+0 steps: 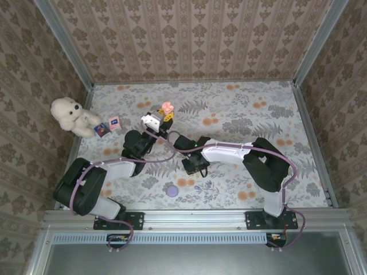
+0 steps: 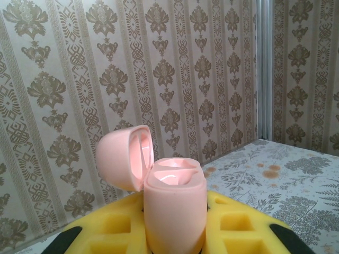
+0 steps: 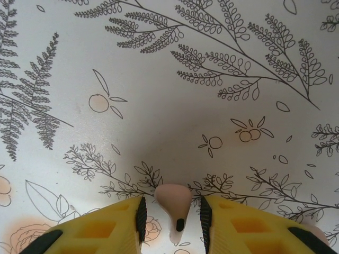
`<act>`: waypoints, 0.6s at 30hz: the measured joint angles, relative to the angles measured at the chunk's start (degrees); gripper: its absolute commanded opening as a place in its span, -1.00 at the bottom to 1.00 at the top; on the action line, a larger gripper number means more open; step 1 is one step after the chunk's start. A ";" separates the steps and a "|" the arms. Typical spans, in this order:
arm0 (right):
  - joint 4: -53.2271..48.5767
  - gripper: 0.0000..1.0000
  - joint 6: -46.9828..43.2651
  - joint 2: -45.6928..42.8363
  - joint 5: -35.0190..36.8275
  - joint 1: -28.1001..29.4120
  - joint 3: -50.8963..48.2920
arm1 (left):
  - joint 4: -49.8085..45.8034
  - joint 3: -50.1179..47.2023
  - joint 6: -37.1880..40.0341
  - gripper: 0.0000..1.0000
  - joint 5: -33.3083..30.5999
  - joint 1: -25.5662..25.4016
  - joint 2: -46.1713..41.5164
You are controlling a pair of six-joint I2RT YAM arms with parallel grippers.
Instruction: Insert wireless bluetooth earbuds into charging case
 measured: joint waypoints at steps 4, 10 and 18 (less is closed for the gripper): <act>-0.02 -0.32 -0.04 0.68 0.24 0.20 0.42 | 0.00 0.00 -0.02 -1.00 0.00 0.04 0.00; -0.15 -0.35 -0.15 1.49 0.61 0.33 1.09 | 0.00 0.00 -0.20 -1.00 0.00 0.37 0.00; -0.68 -0.45 -0.17 1.70 1.29 0.37 1.38 | 0.00 0.00 -0.24 -1.00 0.00 0.37 0.00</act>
